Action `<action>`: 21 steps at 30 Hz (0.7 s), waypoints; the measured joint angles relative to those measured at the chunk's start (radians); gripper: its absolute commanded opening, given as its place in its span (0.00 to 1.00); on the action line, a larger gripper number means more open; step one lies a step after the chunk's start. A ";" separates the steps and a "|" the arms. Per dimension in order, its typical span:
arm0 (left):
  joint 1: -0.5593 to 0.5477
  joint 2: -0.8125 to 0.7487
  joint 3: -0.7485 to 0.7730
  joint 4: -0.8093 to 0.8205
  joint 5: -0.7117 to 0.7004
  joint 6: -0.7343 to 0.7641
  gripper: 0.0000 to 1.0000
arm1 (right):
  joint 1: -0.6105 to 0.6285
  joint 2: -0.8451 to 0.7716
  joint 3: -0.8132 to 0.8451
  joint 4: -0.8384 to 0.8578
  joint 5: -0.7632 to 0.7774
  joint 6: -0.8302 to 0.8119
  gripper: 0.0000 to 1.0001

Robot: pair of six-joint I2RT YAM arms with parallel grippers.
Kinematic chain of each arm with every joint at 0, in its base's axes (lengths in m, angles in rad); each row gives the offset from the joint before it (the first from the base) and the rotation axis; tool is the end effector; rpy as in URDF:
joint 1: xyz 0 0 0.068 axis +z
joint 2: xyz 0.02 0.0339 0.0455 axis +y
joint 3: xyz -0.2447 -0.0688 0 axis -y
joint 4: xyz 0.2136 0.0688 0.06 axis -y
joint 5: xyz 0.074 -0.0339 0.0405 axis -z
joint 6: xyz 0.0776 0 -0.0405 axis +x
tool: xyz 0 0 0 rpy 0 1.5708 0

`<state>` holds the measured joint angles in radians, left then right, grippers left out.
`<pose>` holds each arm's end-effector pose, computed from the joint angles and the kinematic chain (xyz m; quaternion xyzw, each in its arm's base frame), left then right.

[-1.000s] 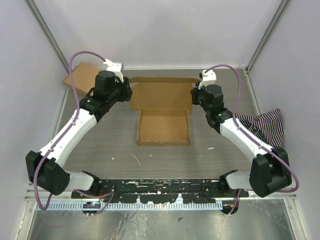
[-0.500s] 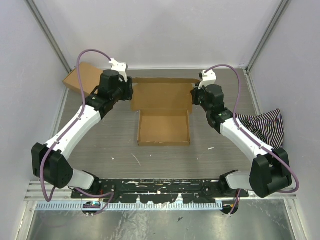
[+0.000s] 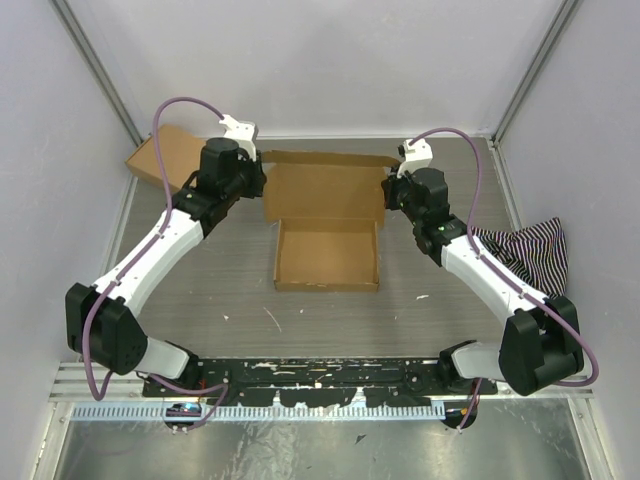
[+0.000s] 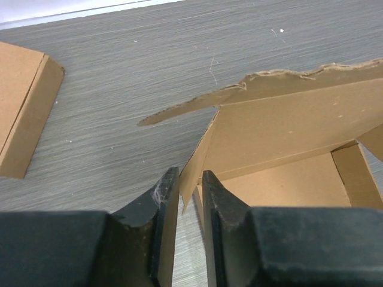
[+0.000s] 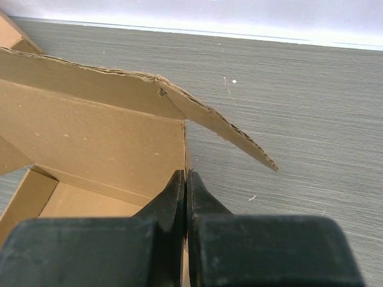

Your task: Fold the paper box

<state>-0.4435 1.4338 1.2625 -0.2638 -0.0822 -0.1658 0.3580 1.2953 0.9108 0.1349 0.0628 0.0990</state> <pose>0.3139 -0.1421 0.3148 0.0947 0.8373 -0.1281 0.5230 0.3021 0.1078 0.2871 -0.0828 0.7851 0.1148 0.6030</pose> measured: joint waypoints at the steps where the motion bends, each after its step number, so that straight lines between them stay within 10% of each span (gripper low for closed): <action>1: 0.000 0.000 0.000 0.001 0.003 -0.002 0.25 | 0.000 0.000 0.000 0.000 0.000 0.000 0.01; 9: 0.000 0.000 -0.008 0.013 0.013 -0.003 0.56 | 0.000 -0.002 0.002 -0.007 -0.001 0.000 0.01; 21: 0.000 0.033 -0.008 0.011 -0.062 0.010 0.52 | 0.000 -0.019 0.002 -0.039 -0.021 0.000 0.02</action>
<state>-0.4431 1.4670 1.2549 -0.2531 -0.1444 -0.1555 0.3580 1.2758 0.9127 0.0959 0.0422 0.0994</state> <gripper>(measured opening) 0.567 0.045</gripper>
